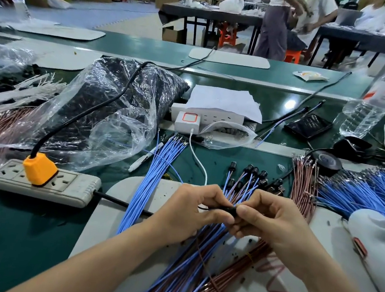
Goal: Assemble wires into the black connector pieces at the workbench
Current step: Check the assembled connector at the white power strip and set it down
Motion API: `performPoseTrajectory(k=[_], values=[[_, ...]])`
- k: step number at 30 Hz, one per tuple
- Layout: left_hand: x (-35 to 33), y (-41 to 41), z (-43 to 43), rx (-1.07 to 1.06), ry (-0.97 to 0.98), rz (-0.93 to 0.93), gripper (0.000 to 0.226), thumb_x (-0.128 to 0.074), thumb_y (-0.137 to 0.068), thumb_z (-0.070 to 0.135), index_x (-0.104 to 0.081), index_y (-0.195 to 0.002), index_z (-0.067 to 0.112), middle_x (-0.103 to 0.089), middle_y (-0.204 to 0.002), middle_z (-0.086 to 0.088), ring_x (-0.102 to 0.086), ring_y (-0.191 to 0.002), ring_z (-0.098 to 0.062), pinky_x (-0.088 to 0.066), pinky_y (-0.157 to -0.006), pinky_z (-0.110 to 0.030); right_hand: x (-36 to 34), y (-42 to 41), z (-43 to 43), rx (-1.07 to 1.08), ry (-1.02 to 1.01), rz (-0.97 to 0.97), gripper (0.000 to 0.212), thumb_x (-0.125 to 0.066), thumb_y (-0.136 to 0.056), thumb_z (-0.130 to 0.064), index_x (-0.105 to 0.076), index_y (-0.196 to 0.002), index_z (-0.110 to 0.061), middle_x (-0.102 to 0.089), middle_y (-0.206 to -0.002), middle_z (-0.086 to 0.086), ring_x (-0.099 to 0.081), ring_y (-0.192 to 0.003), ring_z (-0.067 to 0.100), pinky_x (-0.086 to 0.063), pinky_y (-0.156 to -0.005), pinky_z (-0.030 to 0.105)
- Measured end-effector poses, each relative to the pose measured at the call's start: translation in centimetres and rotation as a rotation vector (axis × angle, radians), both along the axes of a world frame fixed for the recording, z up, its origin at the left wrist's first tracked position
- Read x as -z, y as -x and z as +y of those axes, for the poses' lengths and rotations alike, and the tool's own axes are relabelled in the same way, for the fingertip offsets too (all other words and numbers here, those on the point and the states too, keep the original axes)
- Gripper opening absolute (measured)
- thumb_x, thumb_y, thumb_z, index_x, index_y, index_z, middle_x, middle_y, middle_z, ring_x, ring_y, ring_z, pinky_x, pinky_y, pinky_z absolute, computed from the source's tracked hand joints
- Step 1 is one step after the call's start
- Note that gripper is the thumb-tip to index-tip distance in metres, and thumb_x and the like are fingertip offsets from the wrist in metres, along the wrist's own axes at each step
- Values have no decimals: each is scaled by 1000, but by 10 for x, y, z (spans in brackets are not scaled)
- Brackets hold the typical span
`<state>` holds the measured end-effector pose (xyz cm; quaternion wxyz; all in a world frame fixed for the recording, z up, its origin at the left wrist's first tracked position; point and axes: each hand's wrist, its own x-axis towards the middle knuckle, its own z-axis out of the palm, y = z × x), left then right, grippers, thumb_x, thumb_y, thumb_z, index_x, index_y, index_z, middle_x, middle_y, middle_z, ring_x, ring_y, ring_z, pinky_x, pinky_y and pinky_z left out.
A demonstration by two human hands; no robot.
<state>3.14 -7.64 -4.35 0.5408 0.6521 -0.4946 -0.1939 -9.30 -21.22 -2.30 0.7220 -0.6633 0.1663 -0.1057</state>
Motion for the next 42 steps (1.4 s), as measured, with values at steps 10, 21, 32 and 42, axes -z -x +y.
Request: performPoseTrajectory(k=[10, 21, 32, 42], values=[[0, -1, -2, -42, 21, 45, 19, -76, -78, 14, -63, -77, 28, -68, -70, 12, -65, -67, -7, -50, -67, -19, 5, -6, 5, 45, -102, -34, 10, -73, -65, -14, -66, -62, -6, -66, -63, 21, -66, -54, 27, -54, -51, 26], [4, 3, -2, -11, 25, 144, 25, -69, -83, 5, -58, -79, 27, -67, -64, 17, -61, -60, 5, -46, -59, -10, 8, -2, -2, 14, -285, -24, 11, -63, -73, -3, -54, -73, 4, -66, -67, 23, -69, -58, 30, -57, -53, 27], [5, -1, -5, -6, -23, -28, 26, -71, -83, 13, -54, -78, 32, -72, -76, -1, -65, -68, -1, -54, -70, -24, 10, -6, -4, 7, -263, 25, 13, -64, -73, -2, -52, -72, 3, -60, -67, 26, -64, -58, 30, -56, -54, 31], [-15, 7, 0, 26, -118, 85, 36, -64, -87, 2, -56, -115, 23, -64, -67, 2, -50, -43, -5, -39, -46, -10, -1, -6, 6, 167, -65, -10, 15, -72, -67, -20, -59, -69, -15, -51, -54, 8, -46, -38, 14, -36, -35, 17]])
